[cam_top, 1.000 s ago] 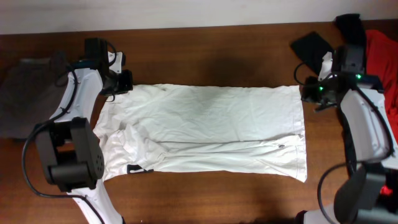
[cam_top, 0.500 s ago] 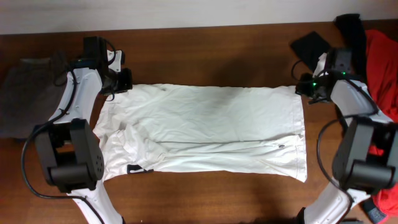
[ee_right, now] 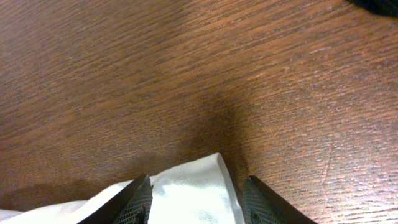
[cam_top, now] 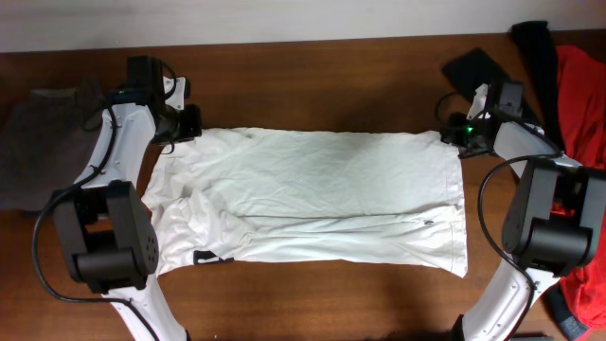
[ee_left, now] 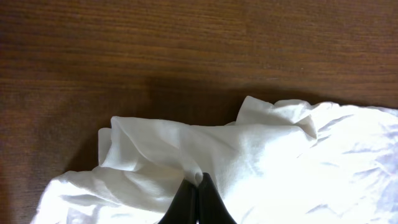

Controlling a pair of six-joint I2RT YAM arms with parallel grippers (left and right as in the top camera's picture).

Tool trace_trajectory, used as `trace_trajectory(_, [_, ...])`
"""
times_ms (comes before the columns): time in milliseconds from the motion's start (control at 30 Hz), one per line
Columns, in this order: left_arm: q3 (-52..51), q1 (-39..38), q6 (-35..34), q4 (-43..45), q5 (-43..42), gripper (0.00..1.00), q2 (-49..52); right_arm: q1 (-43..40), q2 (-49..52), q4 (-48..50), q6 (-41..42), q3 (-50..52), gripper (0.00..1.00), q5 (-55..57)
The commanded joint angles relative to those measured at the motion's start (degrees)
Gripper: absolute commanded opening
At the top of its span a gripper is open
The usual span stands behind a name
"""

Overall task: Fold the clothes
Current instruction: 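Grasp the far edge with both grippers and fold it toward the near edge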

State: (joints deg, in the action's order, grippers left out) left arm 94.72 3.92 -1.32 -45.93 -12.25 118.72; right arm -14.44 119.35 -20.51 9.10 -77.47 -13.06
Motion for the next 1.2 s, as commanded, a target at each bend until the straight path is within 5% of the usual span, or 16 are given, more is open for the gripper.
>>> trace_trajectory(0, [0.9, -0.1, -0.6, -0.3, -0.9, 0.0, -0.9, 0.2, 1.8, 0.7, 0.2, -0.4, 0.46, -0.5])
trace_trajectory(100, [0.9, -0.1, -0.6, -0.3, -0.9, 0.0, -0.9, 0.3, 2.8, 0.5, 0.2, -0.4, 0.39, -0.7])
trace_trajectory(333, [0.9, -0.1, -0.6, -0.2, -0.9, 0.0, -0.9, 0.9, 2.9, 0.8, 0.2, -0.4, 0.04, -0.4])
trace_trajectory(700, [1.0, 1.6, -0.6, -1.4, -0.7, 0.0, -2.4, -3.1, -4.2, -11.7, 0.2, -5.4, 0.04, 1.7])
trace_trajectory(1167, [1.0, 3.5, -0.6, -20.5, -1.6, 0.0, -7.2, -4.0, -15.7, -39.0, -3.3, -9.9, 0.04, 2.1])
